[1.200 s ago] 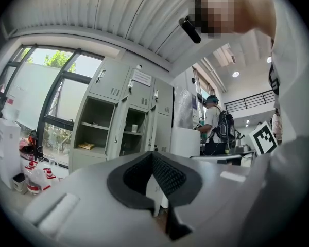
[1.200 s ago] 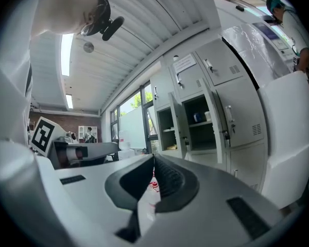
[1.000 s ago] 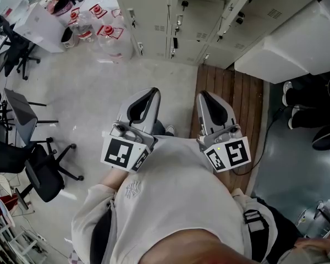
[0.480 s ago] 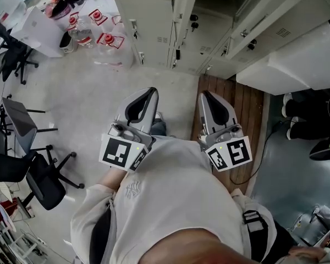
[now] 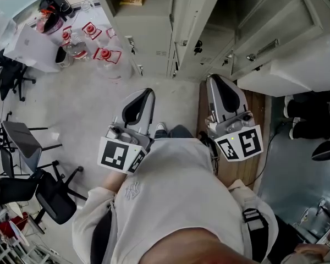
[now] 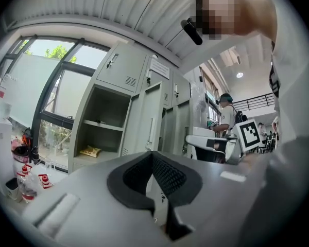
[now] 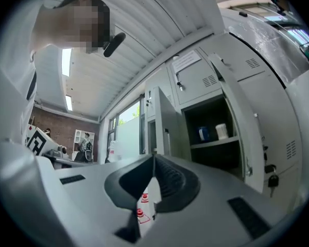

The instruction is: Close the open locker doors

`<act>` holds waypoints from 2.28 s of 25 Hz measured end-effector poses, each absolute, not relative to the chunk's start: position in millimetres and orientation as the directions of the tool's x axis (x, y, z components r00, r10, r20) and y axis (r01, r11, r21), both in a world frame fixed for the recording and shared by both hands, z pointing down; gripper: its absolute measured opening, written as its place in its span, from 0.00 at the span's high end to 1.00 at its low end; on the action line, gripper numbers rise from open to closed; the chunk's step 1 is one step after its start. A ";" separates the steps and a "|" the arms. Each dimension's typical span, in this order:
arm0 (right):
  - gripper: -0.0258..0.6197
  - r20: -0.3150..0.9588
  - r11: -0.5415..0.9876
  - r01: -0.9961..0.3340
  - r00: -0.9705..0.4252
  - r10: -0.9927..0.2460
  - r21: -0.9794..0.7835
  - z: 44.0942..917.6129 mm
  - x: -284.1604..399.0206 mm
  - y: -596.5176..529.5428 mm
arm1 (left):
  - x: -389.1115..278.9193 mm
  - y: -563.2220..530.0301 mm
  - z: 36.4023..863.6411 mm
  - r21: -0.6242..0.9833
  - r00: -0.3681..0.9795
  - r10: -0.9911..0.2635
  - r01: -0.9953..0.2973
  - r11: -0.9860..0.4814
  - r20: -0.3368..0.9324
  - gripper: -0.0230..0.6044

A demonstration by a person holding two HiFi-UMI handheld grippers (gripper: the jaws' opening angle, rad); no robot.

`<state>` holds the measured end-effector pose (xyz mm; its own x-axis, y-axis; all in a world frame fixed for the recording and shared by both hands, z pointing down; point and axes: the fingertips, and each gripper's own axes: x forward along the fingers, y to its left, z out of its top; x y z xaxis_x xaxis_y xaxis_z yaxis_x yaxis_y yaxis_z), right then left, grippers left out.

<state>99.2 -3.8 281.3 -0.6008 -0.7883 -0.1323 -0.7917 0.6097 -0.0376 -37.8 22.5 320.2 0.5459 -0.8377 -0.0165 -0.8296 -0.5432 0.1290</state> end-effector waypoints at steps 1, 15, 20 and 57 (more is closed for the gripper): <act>0.94 -0.143 0.620 -0.784 -0.610 -0.779 -0.034 277.3 99.1 -11.7 | -37.8 18.2 322.0 0.133 0.543 -0.840 -0.831 -0.539 -0.015 0.96; 0.87 -0.208 0.819 -0.562 -0.793 -0.572 -0.110 254.7 82.7 -89.7 | -48.5 -40.6 311.2 0.111 0.372 -0.926 -0.920 -0.376 -0.063 0.96; 0.85 -0.222 0.865 -0.485 -0.836 -0.501 -0.128 256.1 73.8 -97.3 | -48.0 -48.9 320.8 0.108 0.350 -0.935 -0.929 -0.354 -0.049 0.96; 0.92 -0.148 0.818 -0.573 -0.814 -0.562 0.044 253.7 -189.8 -247.7 | -227.7 -135.3 297.8 0.087 0.346 -0.934 -0.932 -0.353 -0.085 0.96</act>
